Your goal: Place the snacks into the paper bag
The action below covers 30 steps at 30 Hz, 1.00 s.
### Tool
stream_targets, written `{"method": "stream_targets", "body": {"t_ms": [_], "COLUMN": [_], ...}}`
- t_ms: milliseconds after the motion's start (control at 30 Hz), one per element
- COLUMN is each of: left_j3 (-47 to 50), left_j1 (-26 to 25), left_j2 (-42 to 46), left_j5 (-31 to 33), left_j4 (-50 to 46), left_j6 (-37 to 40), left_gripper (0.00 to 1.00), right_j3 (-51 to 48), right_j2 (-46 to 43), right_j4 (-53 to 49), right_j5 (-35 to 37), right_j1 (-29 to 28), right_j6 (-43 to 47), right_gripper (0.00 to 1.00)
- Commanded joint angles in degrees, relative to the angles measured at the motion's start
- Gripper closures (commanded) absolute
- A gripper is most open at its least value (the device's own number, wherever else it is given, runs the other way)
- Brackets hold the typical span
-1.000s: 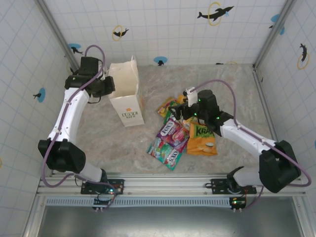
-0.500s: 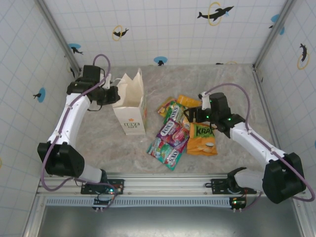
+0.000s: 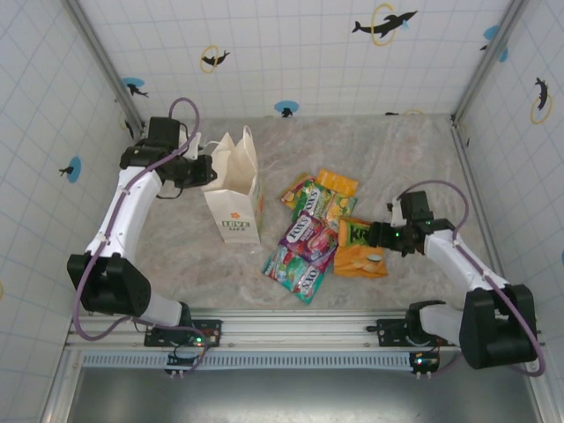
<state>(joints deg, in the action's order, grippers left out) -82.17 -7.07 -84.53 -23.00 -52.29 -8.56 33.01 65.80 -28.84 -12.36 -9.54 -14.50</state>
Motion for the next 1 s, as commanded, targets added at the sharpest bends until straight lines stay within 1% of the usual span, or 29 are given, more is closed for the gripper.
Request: {"method": "stream_targets", "body": {"t_ms": [0,67,167,233,333,467,567,867,967], "left_j3": [0.44,0.90,2.09,2.33,2.19,2.19,1.98,2.28,2.24], "left_j1": [0.15,0.20,0.17,0.13,0.20,0.19,0.16,0.16,0.16], "left_j2": [-0.33,0.60,1.97,2.01,1.42,1.29,1.54,2.38,2.60], "left_j5": [-0.17,-0.55,-0.18,-0.04,-0.60,-0.47,0.16,1.26,0.96], "left_j4": [-3.33,-3.19,-2.50,-2.38,-2.15,-1.86,-1.96,-1.96,-1.62], "left_j6": [0.92,1.00,1.00,1.00,1.16,1.09,1.17,0.13,-0.37], "left_gripper": [1.00,1.00,1.00,1.00,1.00,1.00,1.00,1.00,1.00], "right_j3": [-2.14,-2.47,-3.47,-3.96,-5.27,-6.21,-5.68,-1.59,1.51], "right_j2": [-2.46,-2.48,-2.19,-2.21,-2.73,-3.00,-3.81,-11.32,-13.84], "right_j4": [0.42,1.12,2.71,3.40,5.31,7.31,7.68,7.31,7.60], "right_j5": [-2.56,-3.80,-6.27,-6.99,-7.41,-7.08,-6.81,-5.42,-4.16], "right_j1": [0.93,1.01,1.00,1.02,1.13,1.28,1.28,1.09,-0.12], "right_j6": [0.26,0.18,0.00,-0.09,-0.33,-0.92,-1.27,-1.99,-3.25], "right_gripper": [0.24,0.33,0.43,0.48,0.53,0.77,0.87,1.00,1.00]}}
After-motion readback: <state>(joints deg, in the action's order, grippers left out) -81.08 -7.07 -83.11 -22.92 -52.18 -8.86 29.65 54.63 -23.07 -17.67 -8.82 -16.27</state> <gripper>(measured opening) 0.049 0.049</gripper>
